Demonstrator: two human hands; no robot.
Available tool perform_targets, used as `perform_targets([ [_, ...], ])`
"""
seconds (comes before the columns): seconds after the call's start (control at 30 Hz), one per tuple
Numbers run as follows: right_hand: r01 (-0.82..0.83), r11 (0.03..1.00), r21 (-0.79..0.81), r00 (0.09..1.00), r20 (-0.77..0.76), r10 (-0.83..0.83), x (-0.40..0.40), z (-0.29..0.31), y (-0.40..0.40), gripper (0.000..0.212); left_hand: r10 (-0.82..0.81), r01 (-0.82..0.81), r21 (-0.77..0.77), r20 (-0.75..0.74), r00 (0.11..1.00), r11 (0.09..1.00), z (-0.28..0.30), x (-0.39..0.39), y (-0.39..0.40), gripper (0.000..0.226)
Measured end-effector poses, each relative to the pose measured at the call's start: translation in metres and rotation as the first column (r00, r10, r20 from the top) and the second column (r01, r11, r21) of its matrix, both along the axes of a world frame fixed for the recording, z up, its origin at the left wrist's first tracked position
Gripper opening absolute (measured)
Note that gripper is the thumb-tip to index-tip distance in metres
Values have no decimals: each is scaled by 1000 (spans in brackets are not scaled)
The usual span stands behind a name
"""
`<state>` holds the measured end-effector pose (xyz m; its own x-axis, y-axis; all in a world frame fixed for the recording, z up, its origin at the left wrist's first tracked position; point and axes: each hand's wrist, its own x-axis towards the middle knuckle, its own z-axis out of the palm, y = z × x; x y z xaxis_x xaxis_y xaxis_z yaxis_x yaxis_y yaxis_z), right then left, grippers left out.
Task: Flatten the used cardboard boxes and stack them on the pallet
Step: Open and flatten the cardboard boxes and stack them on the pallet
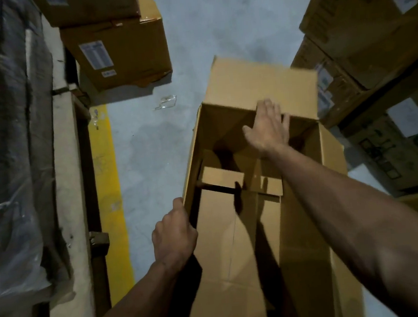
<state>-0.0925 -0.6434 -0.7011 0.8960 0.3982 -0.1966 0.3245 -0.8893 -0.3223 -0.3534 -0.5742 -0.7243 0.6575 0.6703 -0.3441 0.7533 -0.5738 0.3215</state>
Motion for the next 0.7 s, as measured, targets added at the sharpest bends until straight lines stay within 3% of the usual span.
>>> perform_targets([
  [0.07,-119,977,-178,980,139,144,6,-11,-4,72,5,-5,0,1,1000,1000,1,1,-1,32],
  [0.13,-163,958,-236,952,216,215,12,-12,-4,58,9,-9,-2,9,1000,1000,0,1,-1,34],
  [0.33,-176,947,-268,969,120,214,28,1,4,37,17,-17,-12,21,1000,1000,-2,0,-1,33],
  [0.43,-219,949,-228,968,71,240,24,-2,-7,52,19,-18,-29,34,999,999,-2,-1,1,32],
  [0.5,-178,968,-175,973,119,200,6,-2,-27,67,16,-15,-31,35,999,999,-2,-1,3,32],
  [0.6,-29,996,-80,995,97,37,-46,2,-71,67,20,-19,-36,21,1000,999,0,0,4,34],
  [0.7,122,986,-115,990,87,-112,-107,4,-119,70,13,-12,-41,1,1000,999,6,0,2,34],
])
